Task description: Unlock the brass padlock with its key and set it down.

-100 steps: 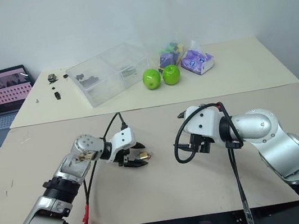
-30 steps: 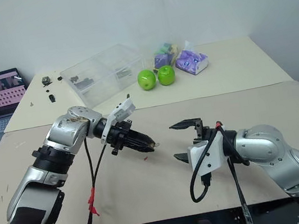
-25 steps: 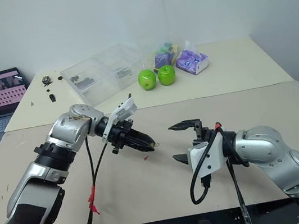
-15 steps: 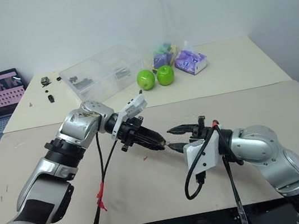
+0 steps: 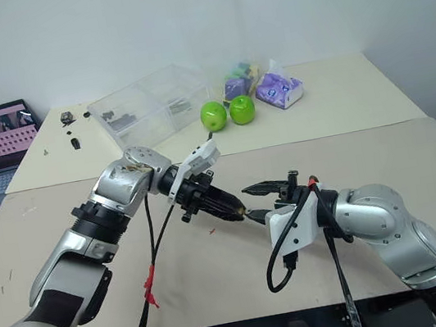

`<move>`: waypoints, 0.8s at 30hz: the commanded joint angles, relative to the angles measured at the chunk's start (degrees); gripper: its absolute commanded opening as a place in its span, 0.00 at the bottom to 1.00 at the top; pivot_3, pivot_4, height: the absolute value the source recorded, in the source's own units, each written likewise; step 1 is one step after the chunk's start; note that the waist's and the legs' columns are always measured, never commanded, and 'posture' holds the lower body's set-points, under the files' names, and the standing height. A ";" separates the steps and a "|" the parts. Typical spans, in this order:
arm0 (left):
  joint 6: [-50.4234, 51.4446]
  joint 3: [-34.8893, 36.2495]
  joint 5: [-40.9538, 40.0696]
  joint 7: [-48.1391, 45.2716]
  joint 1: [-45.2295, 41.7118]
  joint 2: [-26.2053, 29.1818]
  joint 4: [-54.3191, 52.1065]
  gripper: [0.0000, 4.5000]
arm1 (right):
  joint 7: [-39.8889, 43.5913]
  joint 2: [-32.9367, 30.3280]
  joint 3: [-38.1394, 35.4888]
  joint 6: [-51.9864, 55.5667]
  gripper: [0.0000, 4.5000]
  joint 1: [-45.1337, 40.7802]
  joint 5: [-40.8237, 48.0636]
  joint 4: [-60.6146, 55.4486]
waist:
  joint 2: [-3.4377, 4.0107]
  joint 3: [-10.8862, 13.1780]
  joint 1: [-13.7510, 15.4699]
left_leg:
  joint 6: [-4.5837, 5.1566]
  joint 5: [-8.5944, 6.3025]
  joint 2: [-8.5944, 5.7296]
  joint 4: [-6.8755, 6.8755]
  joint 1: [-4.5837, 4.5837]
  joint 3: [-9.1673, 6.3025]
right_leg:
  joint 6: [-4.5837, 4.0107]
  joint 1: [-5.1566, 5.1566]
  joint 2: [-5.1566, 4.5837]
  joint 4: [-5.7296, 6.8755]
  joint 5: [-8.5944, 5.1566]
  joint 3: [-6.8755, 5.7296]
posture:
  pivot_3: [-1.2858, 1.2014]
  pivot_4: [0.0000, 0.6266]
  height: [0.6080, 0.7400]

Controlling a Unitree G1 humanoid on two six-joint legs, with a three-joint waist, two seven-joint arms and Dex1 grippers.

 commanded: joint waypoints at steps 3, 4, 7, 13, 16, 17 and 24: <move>-1.38 -0.14 -0.48 -0.55 -2.16 0.42 -0.48 0.18 | -0.36 0.21 -1.83 0.54 0.53 0.58 0.66 -3.01 | 0.00 0.00 0.04 | 0.00 0.00 -0.01 0.00 0.00 0.00 | 0.00 0.00 0.00 0.00 0.00 0.00 | 0.52 0.24 1.00; -1.45 -0.18 -0.45 -0.55 -2.11 0.49 -0.51 0.18 | -0.35 0.23 -1.82 0.64 0.53 0.64 0.65 -3.13 | 0.00 0.00 0.02 | -0.01 0.00 -0.01 0.01 -0.01 0.00 | 0.00 0.00 -0.01 0.00 0.00 0.00 | 0.52 0.24 1.00; -1.82 -0.31 -0.20 -0.55 -1.95 0.55 -0.41 0.18 | -0.24 0.19 -1.77 0.63 0.53 0.62 0.69 -3.26 | 0.00 0.00 0.03 | 0.00 0.00 0.00 0.02 0.00 0.00 | 0.00 0.00 0.00 0.00 0.00 0.00 | 0.52 0.24 1.00; -2.05 -0.56 -0.25 -0.55 -1.66 0.54 -0.75 0.18 | -0.18 0.28 -1.97 0.76 0.24 0.10 0.85 -3.15 | 0.00 0.00 0.04 | 0.00 0.00 -0.01 0.01 -0.01 0.00 | 0.00 0.00 0.00 0.00 0.00 0.00 | 0.52 0.24 1.00; -2.12 -0.64 -0.17 -0.55 -1.48 0.52 -0.94 0.18 | -0.08 0.54 -2.07 0.96 0.02 0.11 0.78 -3.38 | 0.00 0.00 0.02 | 0.00 0.00 0.00 0.01 0.00 0.00 | 0.00 0.00 0.00 0.00 0.00 0.00 | 0.52 0.24 1.00; -2.13 -0.66 -0.17 -0.55 -1.45 0.53 -0.99 0.18 | -0.01 0.66 -2.11 1.05 0.02 0.15 0.76 -3.49 | 0.00 0.00 0.04 | 0.00 0.00 0.00 0.01 0.00 0.00 | 0.00 0.00 0.00 0.00 0.00 0.00 | 0.52 0.24 1.00; -3.14 0.04 0.76 -0.53 -1.94 -0.18 -0.39 0.18 | 1.59 1.05 -2.01 4.19 0.02 0.57 3.13 -4.56 | 0.00 0.00 0.04 | 0.00 0.00 0.00 0.02 0.00 0.00 | 0.00 0.01 0.00 0.00 0.00 0.00 | 0.52 0.24 1.00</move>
